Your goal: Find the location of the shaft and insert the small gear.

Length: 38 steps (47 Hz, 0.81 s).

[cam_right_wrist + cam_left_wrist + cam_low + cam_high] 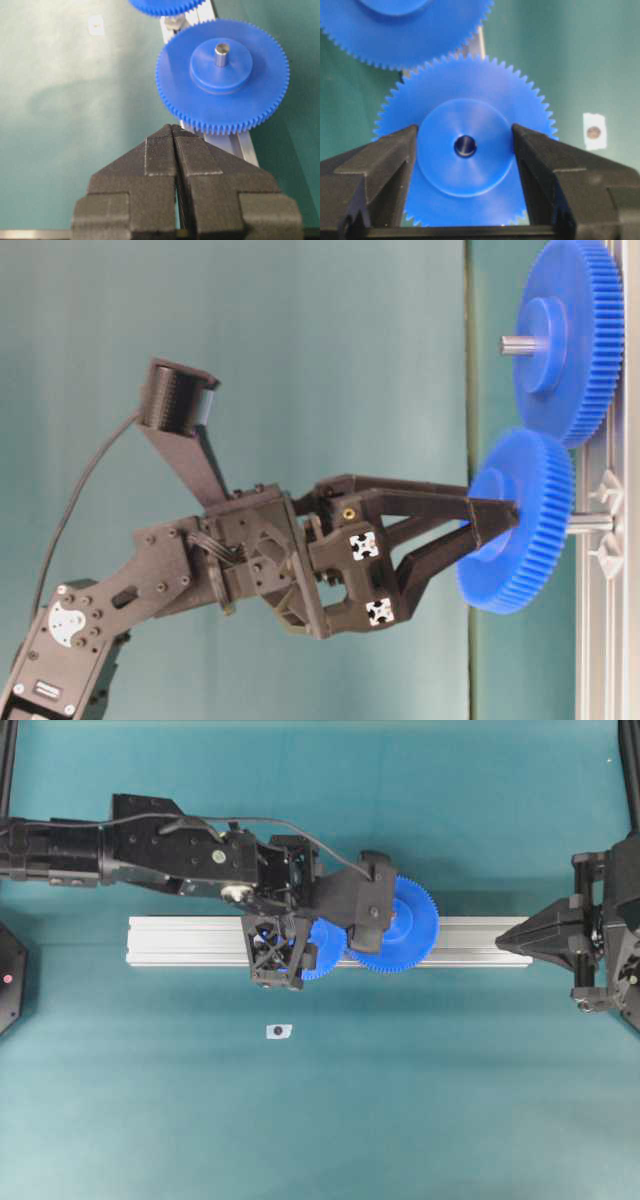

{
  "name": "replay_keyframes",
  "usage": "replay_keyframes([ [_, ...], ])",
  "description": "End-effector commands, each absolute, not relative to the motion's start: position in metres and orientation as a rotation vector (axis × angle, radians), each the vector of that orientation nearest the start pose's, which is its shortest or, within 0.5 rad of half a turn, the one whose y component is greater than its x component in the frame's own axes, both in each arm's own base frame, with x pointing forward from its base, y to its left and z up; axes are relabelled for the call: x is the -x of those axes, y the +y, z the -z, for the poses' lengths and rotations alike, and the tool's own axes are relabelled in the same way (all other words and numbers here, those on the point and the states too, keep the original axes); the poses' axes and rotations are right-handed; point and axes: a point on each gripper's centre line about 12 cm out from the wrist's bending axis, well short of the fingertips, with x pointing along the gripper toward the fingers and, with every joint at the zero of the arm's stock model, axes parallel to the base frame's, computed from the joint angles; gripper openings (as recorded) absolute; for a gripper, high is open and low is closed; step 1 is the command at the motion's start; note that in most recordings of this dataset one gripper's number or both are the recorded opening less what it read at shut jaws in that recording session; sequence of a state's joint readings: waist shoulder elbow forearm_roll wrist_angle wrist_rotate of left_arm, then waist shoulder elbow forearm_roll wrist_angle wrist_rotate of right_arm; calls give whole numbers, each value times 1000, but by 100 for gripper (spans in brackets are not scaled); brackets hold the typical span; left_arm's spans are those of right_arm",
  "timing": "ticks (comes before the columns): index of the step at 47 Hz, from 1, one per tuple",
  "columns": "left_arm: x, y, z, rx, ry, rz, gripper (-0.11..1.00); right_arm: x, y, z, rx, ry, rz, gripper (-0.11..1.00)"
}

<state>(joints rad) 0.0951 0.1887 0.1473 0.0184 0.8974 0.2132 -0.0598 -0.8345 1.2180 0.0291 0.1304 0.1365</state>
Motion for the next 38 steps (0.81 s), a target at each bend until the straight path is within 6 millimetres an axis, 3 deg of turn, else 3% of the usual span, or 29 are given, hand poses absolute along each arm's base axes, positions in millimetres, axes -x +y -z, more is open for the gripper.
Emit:
replay_keyframes([
  [1, -431, 54, -206, -137, 1231, 21, 64, -201, -12, -206, -189, 492, 102, -2],
  [17, -420, 62, -203, -122, 1248, 4, 64, -201, -12, -206, -189, 494, 100, -2],
  [38, -429, 69, -208, -155, 1228, 14, 64, -201, -12, -206, -189, 494, 100, -2],
])
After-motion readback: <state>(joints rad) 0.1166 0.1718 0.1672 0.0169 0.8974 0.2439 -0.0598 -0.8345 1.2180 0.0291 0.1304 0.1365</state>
